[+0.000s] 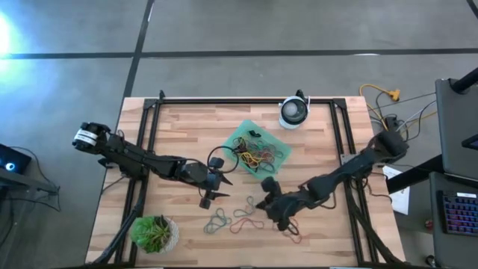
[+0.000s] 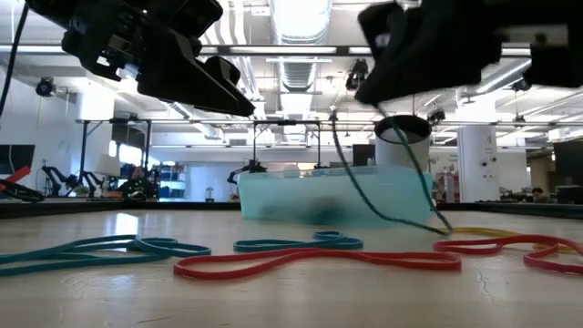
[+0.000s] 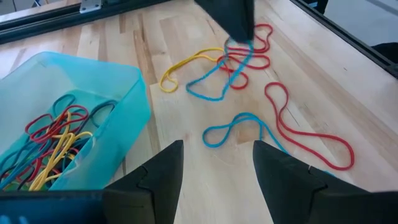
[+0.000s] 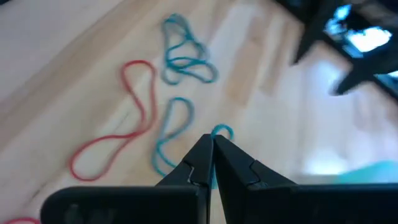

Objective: Pick and place rubber bands into bin
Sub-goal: Put the blue rubber band into the blue bin

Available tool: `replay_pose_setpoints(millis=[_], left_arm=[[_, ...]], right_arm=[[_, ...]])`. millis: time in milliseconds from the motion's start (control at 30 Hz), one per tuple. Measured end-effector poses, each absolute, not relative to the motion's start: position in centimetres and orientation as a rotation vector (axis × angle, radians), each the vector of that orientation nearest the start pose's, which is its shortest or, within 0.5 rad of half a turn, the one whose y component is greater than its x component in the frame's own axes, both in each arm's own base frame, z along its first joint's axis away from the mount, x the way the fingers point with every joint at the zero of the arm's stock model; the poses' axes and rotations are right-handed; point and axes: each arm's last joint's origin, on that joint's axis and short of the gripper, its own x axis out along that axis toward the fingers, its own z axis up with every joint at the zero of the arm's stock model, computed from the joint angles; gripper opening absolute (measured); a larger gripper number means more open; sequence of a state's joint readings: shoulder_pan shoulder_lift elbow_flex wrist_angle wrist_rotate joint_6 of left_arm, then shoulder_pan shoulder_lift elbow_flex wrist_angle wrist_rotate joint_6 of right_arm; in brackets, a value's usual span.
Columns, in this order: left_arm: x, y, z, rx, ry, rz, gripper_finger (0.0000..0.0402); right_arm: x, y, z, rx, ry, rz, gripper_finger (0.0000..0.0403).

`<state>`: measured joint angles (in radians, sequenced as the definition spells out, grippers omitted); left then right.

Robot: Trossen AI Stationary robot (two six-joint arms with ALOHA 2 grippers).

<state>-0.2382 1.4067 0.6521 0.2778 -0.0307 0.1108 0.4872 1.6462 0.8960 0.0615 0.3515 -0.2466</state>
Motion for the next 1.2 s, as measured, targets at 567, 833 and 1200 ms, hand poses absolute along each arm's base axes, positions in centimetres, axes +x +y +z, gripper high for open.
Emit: replay_pose_setpoints(millis=[567, 833, 1200], left_arm=[[27.4, -6.6, 19.5, 0.173, 0.462, -0.23, 0.0178], [27.4, -6.6, 19.5, 0.173, 0.462, -0.23, 0.0178], [27.1, -6.5, 19.0, 0.179, 0.52, -0.232, 0.0178]], right_arm=[[28.0, 7.4, 25.9, -0.672, 0.498, -0.233, 0.0008], [28.2, 1.6, 23.3, -0.452, 0.593, -0.388, 0.0009], [28.2, -1.5, 20.4, -0.234, 0.672, -0.291, 0.0083]])
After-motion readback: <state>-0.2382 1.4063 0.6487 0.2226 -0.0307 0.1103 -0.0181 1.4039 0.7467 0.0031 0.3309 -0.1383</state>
